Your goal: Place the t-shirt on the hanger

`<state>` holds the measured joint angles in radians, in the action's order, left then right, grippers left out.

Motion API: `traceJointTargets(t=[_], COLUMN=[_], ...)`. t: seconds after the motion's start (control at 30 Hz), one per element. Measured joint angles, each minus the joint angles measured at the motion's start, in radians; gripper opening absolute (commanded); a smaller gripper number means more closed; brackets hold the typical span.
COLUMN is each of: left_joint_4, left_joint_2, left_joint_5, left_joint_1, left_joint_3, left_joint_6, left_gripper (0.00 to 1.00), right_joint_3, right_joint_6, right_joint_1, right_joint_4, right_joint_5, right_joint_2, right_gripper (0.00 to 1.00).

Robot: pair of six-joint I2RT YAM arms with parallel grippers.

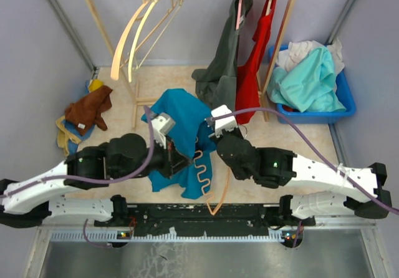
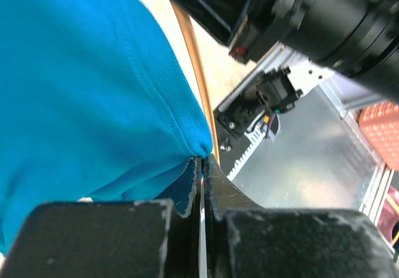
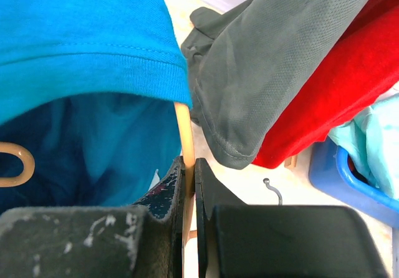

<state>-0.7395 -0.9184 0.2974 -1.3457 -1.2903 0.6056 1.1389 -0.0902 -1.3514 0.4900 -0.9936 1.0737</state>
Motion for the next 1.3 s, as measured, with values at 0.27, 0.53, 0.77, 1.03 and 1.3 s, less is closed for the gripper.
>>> traceJointTargets(t=[0.27, 0.53, 0.77, 1.03, 1.3], left_joint_4=[0.075, 0.095, 0.056, -0.006, -0.113], left_joint_2=[-0.063, -0.166, -0.167, -0.101, -0.143], left_joint_5=[-0.051, 0.013, 0.106, 0.159, 0.146], left_joint_1=[-0.14, -0.332, -0.389, -0.394, -0.394], left_joint_3=[0.061, 0.061, 0.05, -0.097, -0.393], left_joint_6=[0.028, 0.08, 0.121, 0.044, -0.071], left_gripper=[0.0, 0.0, 0.28, 0.48, 0.48], right_joint_3=[0.015, 0.023, 0.018, -0.093, -0.139], right_joint_6=[0.018, 0.027, 0.026, 0.021, 0.04], right_joint_1=[0.002, 0.008, 0.008, 0.013, 0.013], right_joint_4=[-0.063, -0.125, -0.156, -0.157, -0.111], right_joint_5=[-0.02, -0.021, 0.002, 0.056, 0.11], right_joint_2=[0.001, -0.016, -0.079, -0.16, -0.226], right_gripper=[0.0, 0.0, 0.0, 0.0, 0.0])
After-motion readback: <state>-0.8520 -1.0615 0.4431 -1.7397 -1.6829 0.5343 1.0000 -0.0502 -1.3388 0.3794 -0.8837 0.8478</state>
